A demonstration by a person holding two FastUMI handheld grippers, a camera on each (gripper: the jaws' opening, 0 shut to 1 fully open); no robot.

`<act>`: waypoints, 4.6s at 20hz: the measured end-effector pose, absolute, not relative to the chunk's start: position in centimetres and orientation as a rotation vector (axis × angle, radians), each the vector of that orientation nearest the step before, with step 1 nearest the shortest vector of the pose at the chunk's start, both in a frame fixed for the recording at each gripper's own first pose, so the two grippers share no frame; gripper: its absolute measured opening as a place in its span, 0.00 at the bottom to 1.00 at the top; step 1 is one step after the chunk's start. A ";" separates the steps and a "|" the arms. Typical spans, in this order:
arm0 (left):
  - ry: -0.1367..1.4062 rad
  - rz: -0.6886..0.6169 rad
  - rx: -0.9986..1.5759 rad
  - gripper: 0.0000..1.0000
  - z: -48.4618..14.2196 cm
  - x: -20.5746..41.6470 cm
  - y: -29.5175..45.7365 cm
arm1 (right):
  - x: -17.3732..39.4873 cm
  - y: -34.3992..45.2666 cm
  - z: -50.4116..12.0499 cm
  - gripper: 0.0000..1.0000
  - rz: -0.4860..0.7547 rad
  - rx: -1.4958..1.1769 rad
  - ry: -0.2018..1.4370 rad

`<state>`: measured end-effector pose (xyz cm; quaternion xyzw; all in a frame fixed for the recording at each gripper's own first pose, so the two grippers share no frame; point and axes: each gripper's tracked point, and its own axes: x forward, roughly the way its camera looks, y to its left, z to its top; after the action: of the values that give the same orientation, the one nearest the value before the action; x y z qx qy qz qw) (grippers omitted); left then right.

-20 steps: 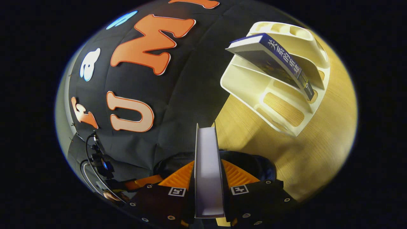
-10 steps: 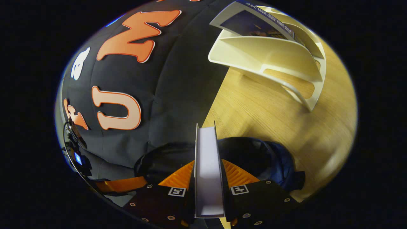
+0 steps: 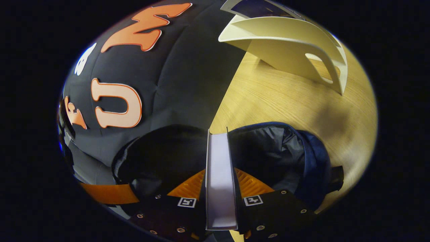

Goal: Open the schoolbag, grab two books from the bookshelf and put them into the schoolbag.

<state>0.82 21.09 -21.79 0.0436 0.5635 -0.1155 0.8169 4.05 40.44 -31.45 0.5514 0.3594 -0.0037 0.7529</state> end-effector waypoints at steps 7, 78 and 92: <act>1.173 -0.200 -0.004 0.01 -21.1 1.9 21.9 | 2.8 41.1 -33.4 0.24 -0.032 1.186 0.961; 1.144 -0.230 -0.267 0.01 -26.4 -1.2 20.4 | 7.4 1.7 -8.9 0.30 0.078 0.089 1.419; 1.111 -0.219 -0.232 0.01 -22.9 0.9 22.9 | 0.3 15.5 -8.3 0.28 0.345 0.535 1.223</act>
<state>0.87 22.95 -22.88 -0.1095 0.5252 -0.1037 0.8375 0.31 15.47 -8.29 0.2467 0.5642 0.1590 0.7717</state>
